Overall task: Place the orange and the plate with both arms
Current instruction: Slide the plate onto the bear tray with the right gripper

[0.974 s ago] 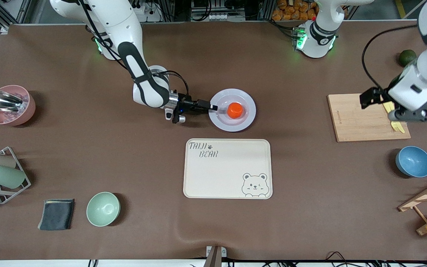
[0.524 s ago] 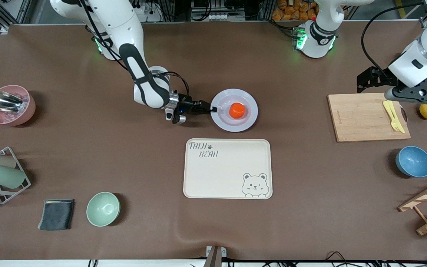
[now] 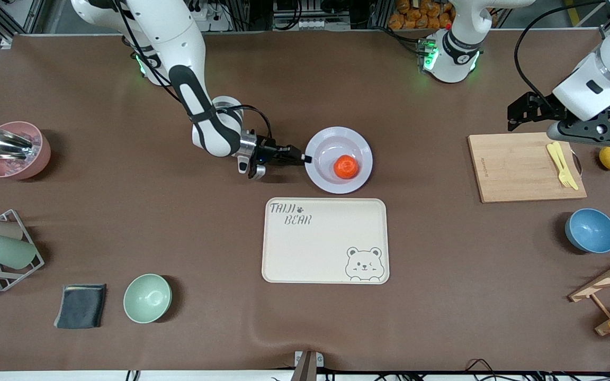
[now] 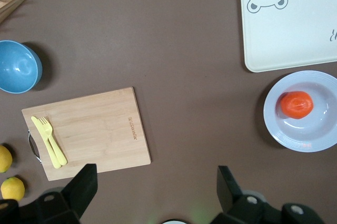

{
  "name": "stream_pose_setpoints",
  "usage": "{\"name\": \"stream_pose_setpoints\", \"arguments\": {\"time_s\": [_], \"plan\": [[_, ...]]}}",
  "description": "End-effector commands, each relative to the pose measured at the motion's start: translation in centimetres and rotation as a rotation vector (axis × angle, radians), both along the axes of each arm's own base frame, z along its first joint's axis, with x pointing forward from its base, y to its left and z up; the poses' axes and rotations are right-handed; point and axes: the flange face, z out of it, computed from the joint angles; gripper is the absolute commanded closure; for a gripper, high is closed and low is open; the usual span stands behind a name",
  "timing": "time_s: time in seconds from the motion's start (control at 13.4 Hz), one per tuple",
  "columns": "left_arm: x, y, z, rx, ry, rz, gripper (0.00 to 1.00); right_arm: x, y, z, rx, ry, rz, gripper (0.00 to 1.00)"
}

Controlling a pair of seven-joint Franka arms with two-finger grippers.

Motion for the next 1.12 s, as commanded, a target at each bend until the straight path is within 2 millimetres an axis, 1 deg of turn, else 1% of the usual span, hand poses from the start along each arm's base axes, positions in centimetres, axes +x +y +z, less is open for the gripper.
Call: {"name": "stream_pose_setpoints", "arguments": {"time_s": [0.0, 0.07, 0.3, 0.45, 0.52, 0.6, 0.67, 0.82, 0.97, 1.05], "plan": [[-0.4, -0.1, 1.0, -0.009, -0.001, 0.070, 0.00, 0.5, 0.8, 2.1, 0.090, -0.020, -0.034, 1.00], [-0.4, -0.2, 0.9, 0.002, 0.003, 0.102, 0.00, 0.8, 1.0, 3.2, 0.107, -0.027, -0.044, 1.00], [-0.2, 0.4, 1.3, -0.004, -0.013, 0.106, 0.00, 1.9, 1.2, 5.0, 0.151, 0.010, -0.099, 1.00], [-0.1, 0.8, 1.4, -0.003, -0.023, 0.113, 0.00, 4.4, 0.3, 5.6, 0.171, -0.002, -0.150, 1.00], [0.2, 1.5, 1.4, -0.005, -0.031, 0.126, 0.00, 5.8, -0.1, 6.1, 0.181, -0.015, -0.171, 1.00], [0.3, 1.6, 1.4, -0.007, -0.038, 0.127, 0.00, 7.5, -0.3, 6.3, 0.188, -0.032, -0.189, 1.00], [0.5, 1.5, 1.4, -0.008, -0.053, 0.126, 0.00, 9.1, -0.3, 5.7, 0.190, -0.041, -0.206, 1.00], [0.8, 1.7, 1.1, -0.008, -0.047, 0.130, 0.00, 11.6, -0.2, 3.6, 0.177, -0.049, -0.231, 1.00], [0.8, 2.2, 0.9, -0.008, -0.044, 0.140, 0.00, 13.6, 0.0, 2.2, 0.114, -0.062, -0.256, 1.00], [0.8, 3.1, 0.9, -0.007, -0.042, 0.155, 0.00, 14.4, 0.0, 1.7, 0.080, -0.066, -0.272, 1.00]]}}
